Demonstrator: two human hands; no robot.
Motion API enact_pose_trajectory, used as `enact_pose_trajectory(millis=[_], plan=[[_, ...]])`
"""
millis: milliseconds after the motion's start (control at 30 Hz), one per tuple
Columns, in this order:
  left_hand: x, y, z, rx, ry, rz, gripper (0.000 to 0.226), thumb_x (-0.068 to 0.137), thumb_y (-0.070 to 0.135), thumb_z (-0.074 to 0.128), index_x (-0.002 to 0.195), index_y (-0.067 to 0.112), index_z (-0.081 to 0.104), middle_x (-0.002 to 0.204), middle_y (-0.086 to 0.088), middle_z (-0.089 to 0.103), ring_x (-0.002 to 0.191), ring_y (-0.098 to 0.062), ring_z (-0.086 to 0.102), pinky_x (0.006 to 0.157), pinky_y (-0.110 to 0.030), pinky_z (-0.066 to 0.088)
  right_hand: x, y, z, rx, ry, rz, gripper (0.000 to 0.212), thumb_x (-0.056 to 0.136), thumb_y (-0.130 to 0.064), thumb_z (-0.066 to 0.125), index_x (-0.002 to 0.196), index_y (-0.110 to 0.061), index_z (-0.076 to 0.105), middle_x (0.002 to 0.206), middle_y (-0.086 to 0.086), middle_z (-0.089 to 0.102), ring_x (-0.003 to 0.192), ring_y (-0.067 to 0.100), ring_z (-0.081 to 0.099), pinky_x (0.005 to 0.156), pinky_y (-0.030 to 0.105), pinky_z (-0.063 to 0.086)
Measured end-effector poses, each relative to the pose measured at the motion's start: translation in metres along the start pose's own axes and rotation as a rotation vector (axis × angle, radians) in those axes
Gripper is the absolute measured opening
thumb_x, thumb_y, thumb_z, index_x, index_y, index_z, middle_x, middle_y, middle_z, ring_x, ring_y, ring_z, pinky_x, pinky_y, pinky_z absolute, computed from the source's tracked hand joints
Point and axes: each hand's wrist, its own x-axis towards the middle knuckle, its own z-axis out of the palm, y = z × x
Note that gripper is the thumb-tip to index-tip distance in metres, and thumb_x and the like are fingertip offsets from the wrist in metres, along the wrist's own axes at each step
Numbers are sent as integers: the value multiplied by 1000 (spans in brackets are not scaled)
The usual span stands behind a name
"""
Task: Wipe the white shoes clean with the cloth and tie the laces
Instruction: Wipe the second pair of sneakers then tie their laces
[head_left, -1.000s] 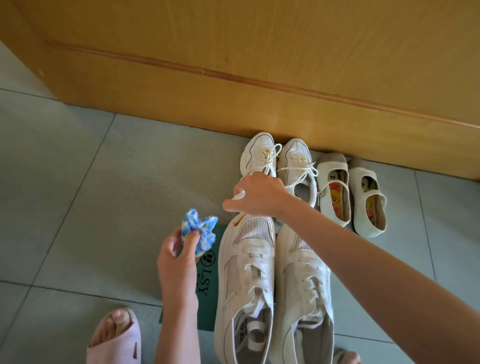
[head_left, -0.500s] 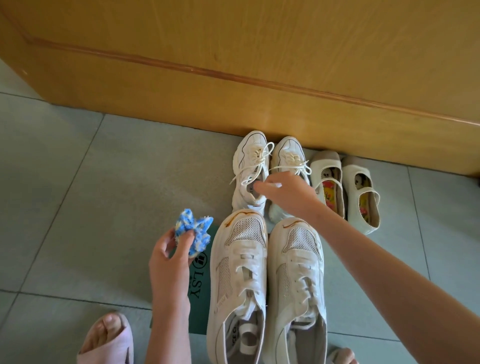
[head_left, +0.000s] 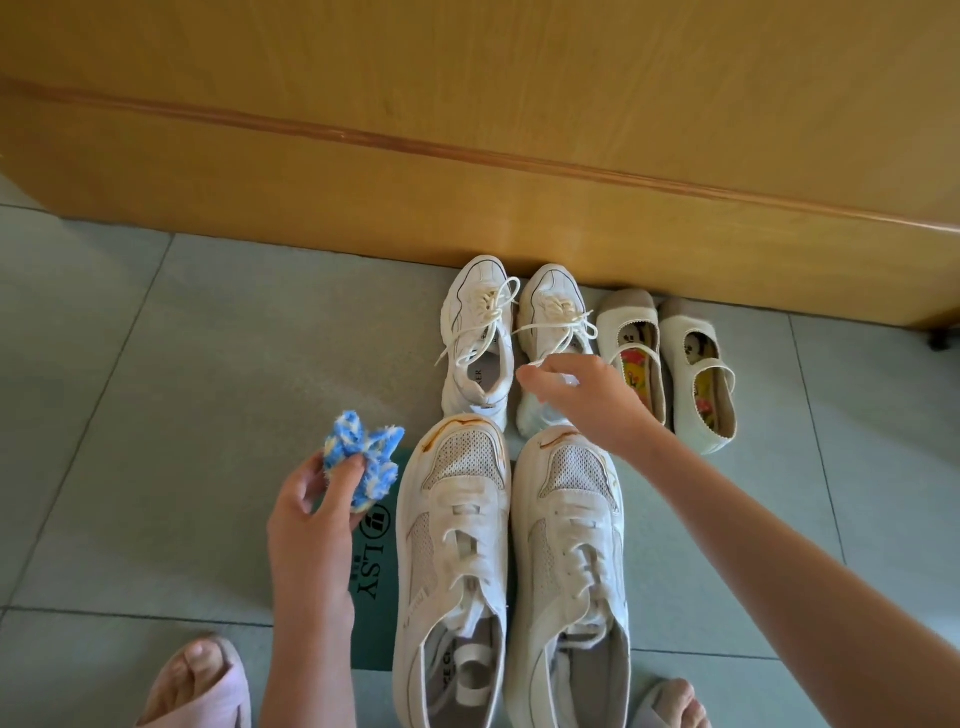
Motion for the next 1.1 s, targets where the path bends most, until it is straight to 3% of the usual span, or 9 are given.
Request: enact_pose_trajectory(millis=[133, 300, 433, 500, 633, 733, 800, 900, 1100], plan=[[0, 0, 0, 1, -5, -3, 43, 88, 22, 63, 129, 11, 54, 113, -5, 65, 97, -16, 64, 80, -28, 48, -8, 4, 3, 64, -88, -29, 66, 71, -67, 52, 77, -2, 57, 66, 1, 49, 62, 11, 45, 64, 30, 37], [-3, 1, 3, 11, -5, 4, 39, 88, 22, 63, 125, 12, 57, 111, -6, 66, 97, -17, 65, 81, -29, 48, -16, 9, 14, -142, 23, -70, 33, 79, -49, 56, 66, -19, 61, 60, -8, 54, 61, 6, 43, 57, 24, 34], [-5, 4, 5, 15, -10, 17, 40, 88, 21, 63, 126, 13, 55, 114, -6, 64, 100, -17, 64, 81, -28, 48, -16, 13, -7, 112, 42, -47, 45, 86, -44, 57, 78, 0, 60, 60, 6, 49, 54, 19, 41, 60, 28, 35], [-5, 5, 6, 13, -12, 25, 42, 88, 21, 63, 128, 12, 54, 116, -6, 64, 100, -17, 64, 81, -28, 48, -14, 17, -20, 136, 14, 3, 54, 85, -51, 57, 81, 3, 59, 61, 3, 46, 56, 14, 41, 61, 28, 34], [-7, 7, 8, 11, -21, 35, 41, 89, 20, 62, 128, 10, 54, 117, -7, 63, 102, -17, 63, 83, -28, 48, -5, 22, -27, -51, -102, 87, 55, 80, -58, 57, 80, -3, 62, 61, -1, 48, 55, 13, 42, 60, 29, 35], [-7, 9, 9, 9, -21, 41, 41, 89, 20, 62, 128, 9, 55, 117, -8, 63, 101, -17, 63, 83, -28, 48, -2, 18, -23, -311, -141, 77, 35, 79, -58, 56, 65, -26, 55, 62, -8, 52, 62, 11, 48, 61, 27, 37], [-8, 9, 9, 11, -23, 46, 42, 89, 20, 62, 128, 10, 54, 116, -7, 63, 101, -16, 63, 83, -28, 48, -2, 15, -20, -392, -83, 39, 29, 80, -55, 55, 69, -29, 56, 61, -8, 52, 65, 12, 50, 56, 25, 34], [-9, 10, 9, 19, -24, 47, 43, 88, 21, 62, 129, 10, 54, 116, -7, 64, 100, -16, 64, 86, -29, 48, 0, 15, -18, -318, 26, 9, 34, 82, -58, 53, 66, -28, 56, 57, -7, 50, 62, 15, 49, 57, 27, 34], [-11, 11, 8, 22, -23, 53, 43, 89, 22, 62, 129, 11, 53, 117, -6, 62, 101, -16, 63, 84, -28, 48, -10, 32, -26, -114, -6, 77, 52, 81, -63, 53, 75, -12, 61, 61, 0, 52, 55, 12, 46, 59, 29, 36]])
